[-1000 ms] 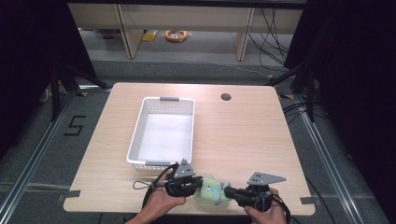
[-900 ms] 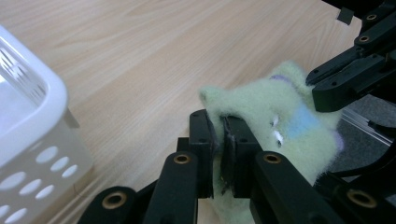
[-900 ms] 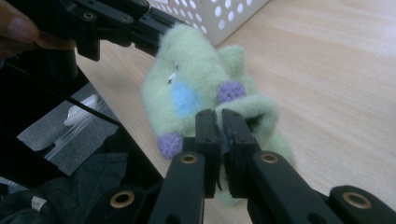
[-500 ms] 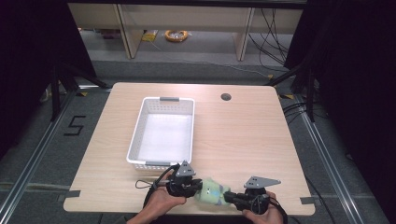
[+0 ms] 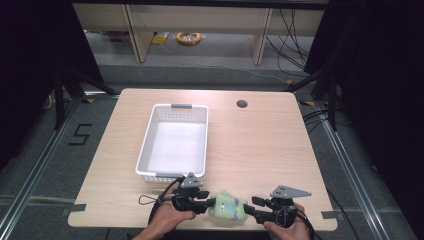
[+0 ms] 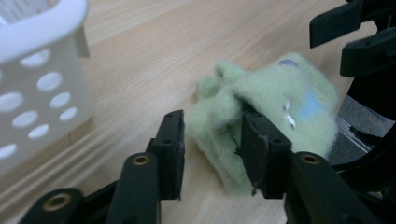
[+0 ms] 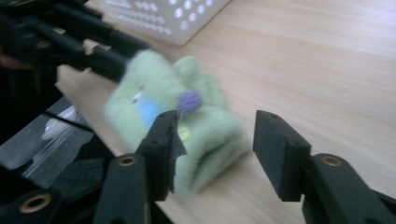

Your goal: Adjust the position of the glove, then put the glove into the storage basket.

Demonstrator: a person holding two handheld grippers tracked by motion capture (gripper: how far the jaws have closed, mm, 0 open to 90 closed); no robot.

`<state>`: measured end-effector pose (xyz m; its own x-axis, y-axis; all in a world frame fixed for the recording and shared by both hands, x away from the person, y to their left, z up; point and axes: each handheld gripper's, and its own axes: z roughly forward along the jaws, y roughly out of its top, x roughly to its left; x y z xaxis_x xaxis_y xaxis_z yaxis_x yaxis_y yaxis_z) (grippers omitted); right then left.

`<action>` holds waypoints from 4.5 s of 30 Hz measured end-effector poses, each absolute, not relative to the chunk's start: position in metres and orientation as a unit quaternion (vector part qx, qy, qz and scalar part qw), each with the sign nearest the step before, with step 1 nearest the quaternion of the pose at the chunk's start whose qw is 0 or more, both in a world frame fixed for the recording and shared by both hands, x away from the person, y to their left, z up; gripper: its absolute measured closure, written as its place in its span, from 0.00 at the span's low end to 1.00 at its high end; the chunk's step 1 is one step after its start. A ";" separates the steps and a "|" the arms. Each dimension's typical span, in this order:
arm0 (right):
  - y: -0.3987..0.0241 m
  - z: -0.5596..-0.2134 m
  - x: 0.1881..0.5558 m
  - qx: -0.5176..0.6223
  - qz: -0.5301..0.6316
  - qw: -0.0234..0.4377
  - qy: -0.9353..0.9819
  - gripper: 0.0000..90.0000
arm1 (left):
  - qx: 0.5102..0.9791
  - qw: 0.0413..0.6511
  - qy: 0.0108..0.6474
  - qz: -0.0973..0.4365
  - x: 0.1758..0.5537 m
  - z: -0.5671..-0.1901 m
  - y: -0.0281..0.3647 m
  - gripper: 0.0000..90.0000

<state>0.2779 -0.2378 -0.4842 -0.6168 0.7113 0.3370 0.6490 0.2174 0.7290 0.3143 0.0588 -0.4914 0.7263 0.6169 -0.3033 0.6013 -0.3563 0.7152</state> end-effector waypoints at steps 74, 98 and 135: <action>-0.221 -0.490 0.290 0.403 0.443 -0.009 0.801 0.80 | 0.801 0.459 0.380 -0.062 0.305 -0.495 0.054 0.85; -0.176 -0.444 0.317 0.349 0.477 -0.022 0.806 0.80 | 0.783 0.486 0.388 -0.013 0.312 -0.451 0.109 0.84; -0.088 -0.391 0.410 0.332 0.442 -0.042 0.832 0.80 | 0.763 0.448 0.464 0.025 0.382 -0.408 0.184 0.84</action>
